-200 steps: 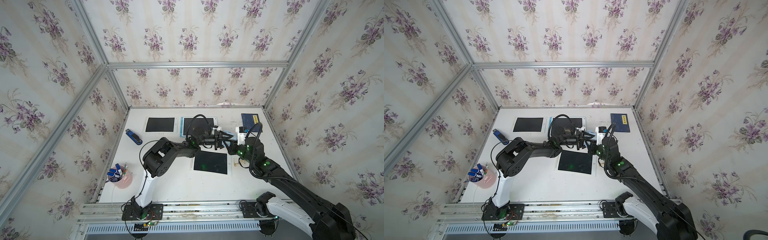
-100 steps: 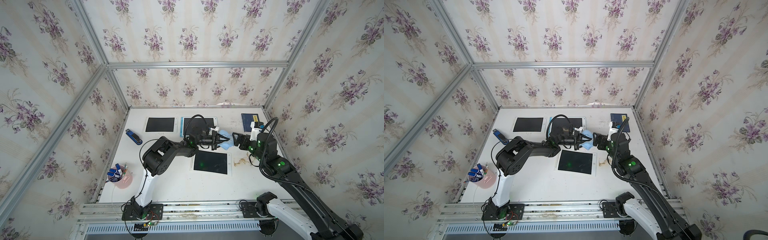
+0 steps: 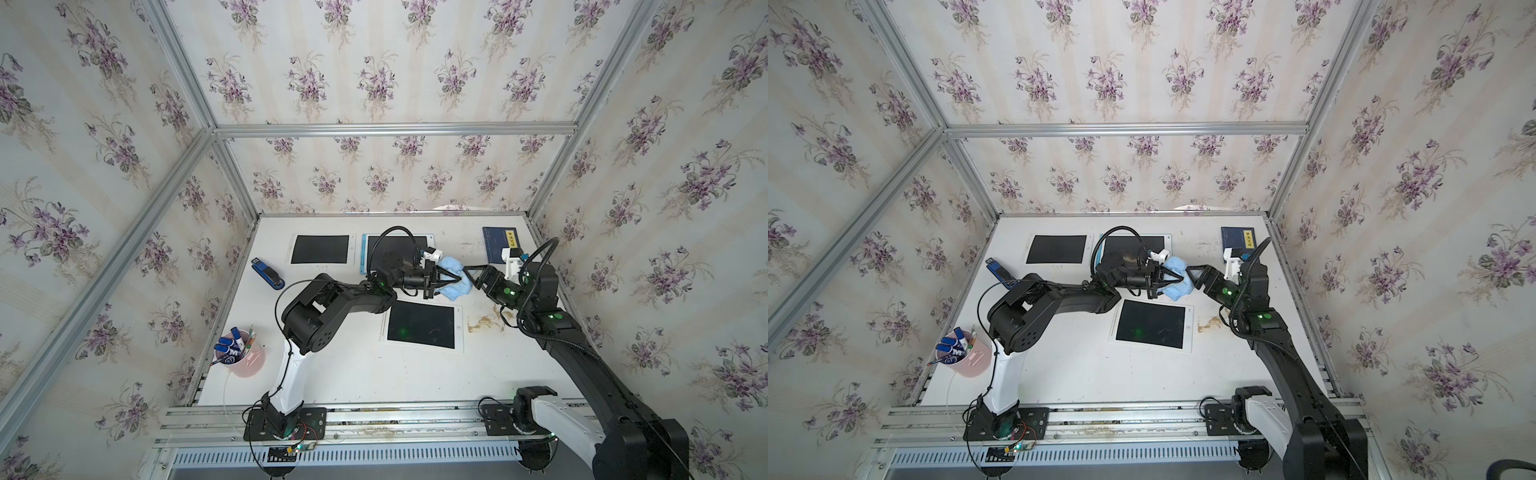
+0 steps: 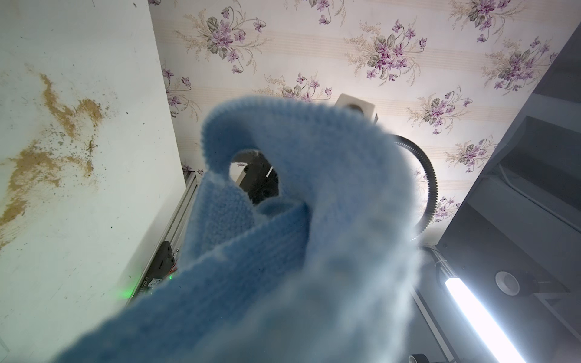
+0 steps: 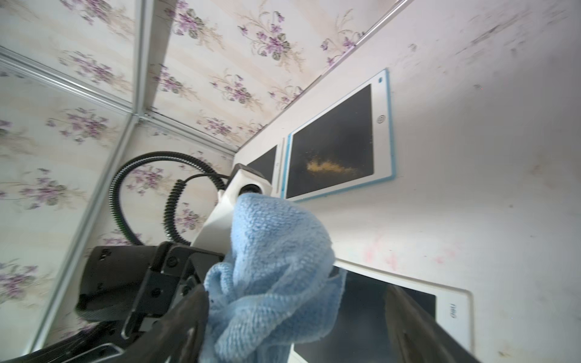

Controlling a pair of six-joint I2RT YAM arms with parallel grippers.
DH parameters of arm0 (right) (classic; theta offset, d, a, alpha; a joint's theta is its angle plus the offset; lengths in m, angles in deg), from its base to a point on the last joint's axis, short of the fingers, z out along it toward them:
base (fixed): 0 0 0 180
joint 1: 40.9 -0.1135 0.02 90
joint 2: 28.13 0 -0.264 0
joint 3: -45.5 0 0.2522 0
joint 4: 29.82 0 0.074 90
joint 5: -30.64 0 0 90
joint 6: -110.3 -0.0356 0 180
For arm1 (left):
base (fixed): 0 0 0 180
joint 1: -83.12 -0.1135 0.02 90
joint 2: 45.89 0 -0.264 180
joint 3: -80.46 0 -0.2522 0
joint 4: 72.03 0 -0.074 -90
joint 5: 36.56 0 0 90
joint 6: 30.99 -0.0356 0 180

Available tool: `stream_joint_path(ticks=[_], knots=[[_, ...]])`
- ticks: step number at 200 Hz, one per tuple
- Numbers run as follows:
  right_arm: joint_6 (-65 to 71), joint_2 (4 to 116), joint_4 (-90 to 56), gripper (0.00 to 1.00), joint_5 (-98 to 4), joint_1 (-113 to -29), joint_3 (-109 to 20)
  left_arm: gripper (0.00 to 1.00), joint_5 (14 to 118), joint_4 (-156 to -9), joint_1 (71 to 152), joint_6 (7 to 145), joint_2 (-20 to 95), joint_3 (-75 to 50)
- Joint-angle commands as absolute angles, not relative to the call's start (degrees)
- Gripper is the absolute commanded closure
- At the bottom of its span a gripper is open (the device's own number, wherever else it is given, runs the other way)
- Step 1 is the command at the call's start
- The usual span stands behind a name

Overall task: Wipe the drawing tablet
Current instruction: Adjust the cleaning item.

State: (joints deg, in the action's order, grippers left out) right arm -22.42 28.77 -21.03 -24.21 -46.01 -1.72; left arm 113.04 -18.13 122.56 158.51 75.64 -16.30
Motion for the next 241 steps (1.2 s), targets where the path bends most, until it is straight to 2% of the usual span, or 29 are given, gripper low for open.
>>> stream_joint_path(ticks=[1,31,81,150,168,186,200,209,224,241], knots=[[-34.58,30.52,-35.45,0.15,-12.5,-45.88,1.95,1.0,112.84,-14.78,122.51,157.87,75.46,-16.49],[-42.88,32.43,-46.73,0.2,-10.06,-45.91,7.17,1.0,112.25,-14.68,122.52,157.79,75.22,-16.63],[-45.97,30.84,-50.37,0.23,-10.03,-45.9,7.74,1.0,112.05,-14.9,122.94,157.88,75.28,-16.39],[-49.37,35.5,-56.37,0.27,-9.44,-45.92,8.92,1.0,111.11,-11.83,123.46,160.76,75.45,-15.71],[-49.32,35.32,-56.44,0.38,-9.75,-45.93,9.0,0.99,110.84,-10.46,123.71,161.92,75.65,-15.6],[-48.43,34.67,-55.34,0.45,-10.49,-45.91,8.55,0.97,110.84,-9.72,123.73,162.4,75.66,-15.55],[-47.41,34.76,-54.25,0.63,-10.54,-45.85,7.71,0.92,111.07,-9.75,123.73,162.22,75.48,-15.81],[-47.13,34.95,-53.95,0.77,-10.32,-45.88,7.25,0.84,111.3,-10.38,123.73,161.93,75.23,-16.02],[-46.94,35.39,-53.6,0.98,-10.08,-45.9,6.37,0.61,111.66,-12.01,123.73,160.87,74.42,-16.66],[-45.9,35.36,-52.07,1.0,-10.17,-45.91,5.05,0.46,112.4,-14.74,123.68,158.51,73.03,-17.75]])
